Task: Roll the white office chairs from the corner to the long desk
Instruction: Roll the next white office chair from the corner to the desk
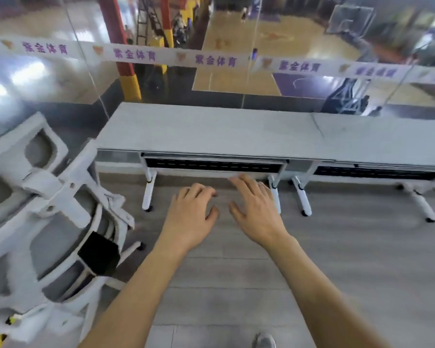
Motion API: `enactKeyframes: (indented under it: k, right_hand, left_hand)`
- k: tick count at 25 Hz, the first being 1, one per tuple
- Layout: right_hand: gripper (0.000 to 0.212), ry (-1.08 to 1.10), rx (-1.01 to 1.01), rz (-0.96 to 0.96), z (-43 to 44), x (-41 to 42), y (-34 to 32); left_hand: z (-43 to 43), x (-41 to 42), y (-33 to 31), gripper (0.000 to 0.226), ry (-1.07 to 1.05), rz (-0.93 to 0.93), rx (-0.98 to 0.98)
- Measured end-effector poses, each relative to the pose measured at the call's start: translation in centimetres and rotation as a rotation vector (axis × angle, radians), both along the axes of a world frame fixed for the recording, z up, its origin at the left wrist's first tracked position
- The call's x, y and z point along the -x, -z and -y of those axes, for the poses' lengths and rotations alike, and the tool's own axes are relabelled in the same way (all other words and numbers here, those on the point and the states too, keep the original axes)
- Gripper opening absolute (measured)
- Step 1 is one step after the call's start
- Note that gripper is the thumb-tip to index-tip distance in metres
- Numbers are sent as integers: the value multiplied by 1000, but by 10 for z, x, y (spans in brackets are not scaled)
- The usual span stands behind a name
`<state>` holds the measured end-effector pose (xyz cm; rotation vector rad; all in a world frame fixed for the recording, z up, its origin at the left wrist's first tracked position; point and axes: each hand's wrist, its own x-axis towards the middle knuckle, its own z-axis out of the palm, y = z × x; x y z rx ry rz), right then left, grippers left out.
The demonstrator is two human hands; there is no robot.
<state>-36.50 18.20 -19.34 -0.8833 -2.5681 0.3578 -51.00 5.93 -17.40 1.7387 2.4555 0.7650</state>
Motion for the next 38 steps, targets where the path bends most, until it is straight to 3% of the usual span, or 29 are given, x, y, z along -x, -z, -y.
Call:
enactKeyframes:
  k: [10,22,27,38]
  right_hand:
    - [56,582,-26,-109,-74,-324,-12]
    - [52,1114,21,-191,-128,-686,-6]
    - [51,1270,47,-179,-170,-803,6]
    - [48,1553,59,-113,-318,-1094,2]
  left_hand:
    - [-161,-279,-17,45,473,-114,-14]
    - [-303,-634,-18,38,902,-146,-25]
    - [-374,-760,-4,45,1032,-124,-22]
    - [-572,-1081,-6,38,1298,-58,-6]
